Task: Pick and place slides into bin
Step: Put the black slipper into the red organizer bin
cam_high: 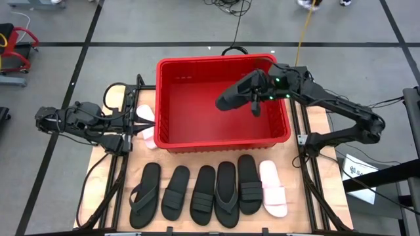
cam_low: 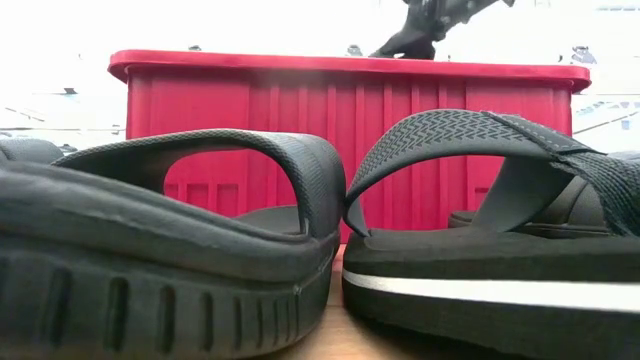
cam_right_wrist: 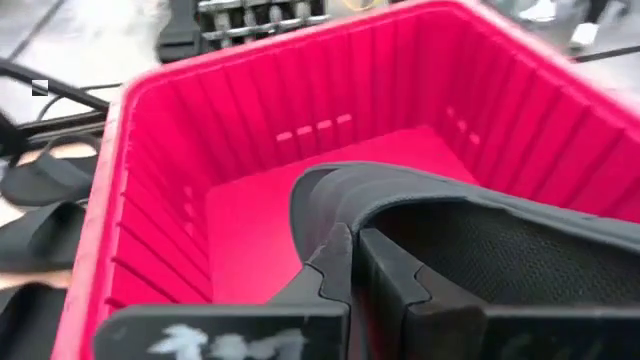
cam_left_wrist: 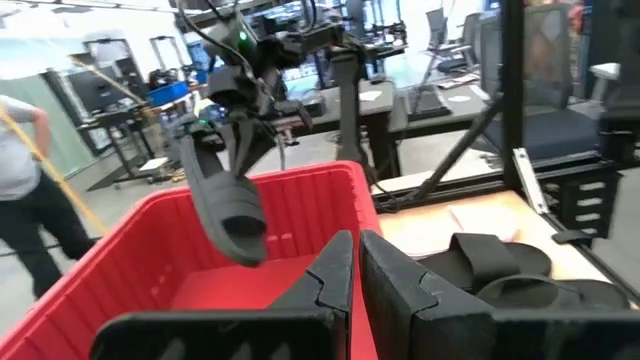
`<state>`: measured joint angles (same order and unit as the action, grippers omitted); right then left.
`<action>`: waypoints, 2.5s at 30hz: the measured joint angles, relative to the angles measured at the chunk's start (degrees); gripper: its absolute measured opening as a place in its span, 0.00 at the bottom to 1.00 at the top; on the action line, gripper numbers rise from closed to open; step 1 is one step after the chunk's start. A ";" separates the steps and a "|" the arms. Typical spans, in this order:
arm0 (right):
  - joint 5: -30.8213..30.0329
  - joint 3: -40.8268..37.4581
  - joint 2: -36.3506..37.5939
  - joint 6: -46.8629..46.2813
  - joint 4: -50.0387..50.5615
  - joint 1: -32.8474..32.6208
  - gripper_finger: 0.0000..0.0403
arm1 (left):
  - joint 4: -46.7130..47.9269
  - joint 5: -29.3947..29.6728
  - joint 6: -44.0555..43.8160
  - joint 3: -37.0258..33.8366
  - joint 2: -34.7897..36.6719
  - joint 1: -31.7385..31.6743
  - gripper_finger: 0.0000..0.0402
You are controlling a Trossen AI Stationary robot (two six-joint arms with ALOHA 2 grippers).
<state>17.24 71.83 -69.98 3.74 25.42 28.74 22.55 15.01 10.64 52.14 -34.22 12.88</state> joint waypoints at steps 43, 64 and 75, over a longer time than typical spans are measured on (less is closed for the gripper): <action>-15.42 22.62 -27.73 35.40 39.53 0.78 0.00 | -0.14 3.12 -1.95 0.04 -7.01 -6.97 0.06; -15.80 18.58 -33.10 28.41 44.27 3.97 0.00 | -0.14 3.08 -1.84 0.04 -7.03 -6.93 0.06; -18.74 16.39 -33.08 28.07 40.18 5.41 0.00 | -0.13 3.07 0.13 0.04 -7.03 -6.93 0.06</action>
<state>-1.50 88.23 -103.07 31.81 65.60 34.15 22.42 18.08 10.77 52.18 -41.25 5.96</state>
